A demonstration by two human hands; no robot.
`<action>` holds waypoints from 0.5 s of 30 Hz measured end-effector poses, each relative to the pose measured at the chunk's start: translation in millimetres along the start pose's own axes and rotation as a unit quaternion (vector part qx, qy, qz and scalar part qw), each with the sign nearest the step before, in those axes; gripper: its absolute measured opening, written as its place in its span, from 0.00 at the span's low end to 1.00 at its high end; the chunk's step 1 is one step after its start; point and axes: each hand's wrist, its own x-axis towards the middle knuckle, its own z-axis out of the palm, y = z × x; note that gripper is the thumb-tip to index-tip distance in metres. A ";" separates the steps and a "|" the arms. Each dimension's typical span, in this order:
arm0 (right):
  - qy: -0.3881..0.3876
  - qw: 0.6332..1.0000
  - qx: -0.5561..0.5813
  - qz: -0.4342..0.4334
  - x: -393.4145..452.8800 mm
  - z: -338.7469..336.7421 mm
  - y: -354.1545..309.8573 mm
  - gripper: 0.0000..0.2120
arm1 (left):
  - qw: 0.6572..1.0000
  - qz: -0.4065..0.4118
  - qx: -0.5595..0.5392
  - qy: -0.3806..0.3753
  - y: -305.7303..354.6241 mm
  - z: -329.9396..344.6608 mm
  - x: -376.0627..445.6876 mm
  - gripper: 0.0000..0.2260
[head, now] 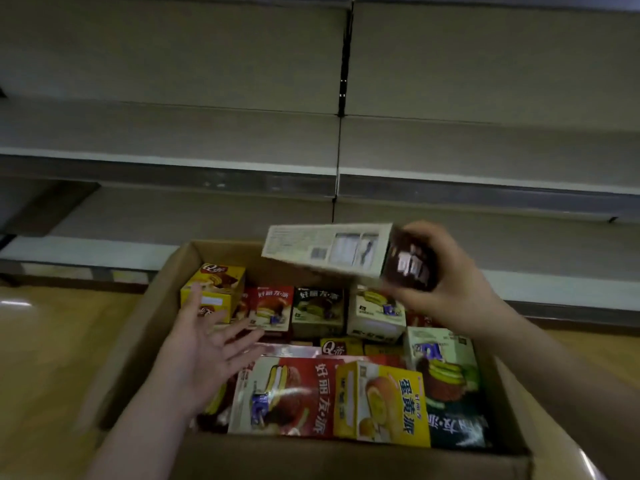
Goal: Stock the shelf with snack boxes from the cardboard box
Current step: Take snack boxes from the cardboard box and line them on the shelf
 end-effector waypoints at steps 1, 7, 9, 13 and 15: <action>-0.039 0.990 -0.086 -0.109 0.8 0.2 -2.1 0.26 | 1.000 -0.018 -0.010 -0.018 3.2 -0.9 0.3 0.39; -0.130 0.825 -0.304 -0.459 6.1 -2.0 18.9 0.13 | 0.996 -0.044 -0.067 -0.044 -3.1 -1.1 7.7 0.34; -0.135 0.801 -0.325 -0.484 3.7 -1.0 29.7 0.12 | 0.996 -0.029 -0.074 -0.033 -4.0 0.2 8.2 0.27; -0.101 0.826 -0.345 -0.435 -8.6 4.3 54.4 0.15 | 0.999 0.007 -0.030 -0.044 -5.0 2.0 7.7 0.21; -0.082 0.838 -0.361 -0.400 -15.3 6.3 62.6 0.17 | 0.998 0.018 -0.031 -0.049 -6.8 3.1 7.6 0.21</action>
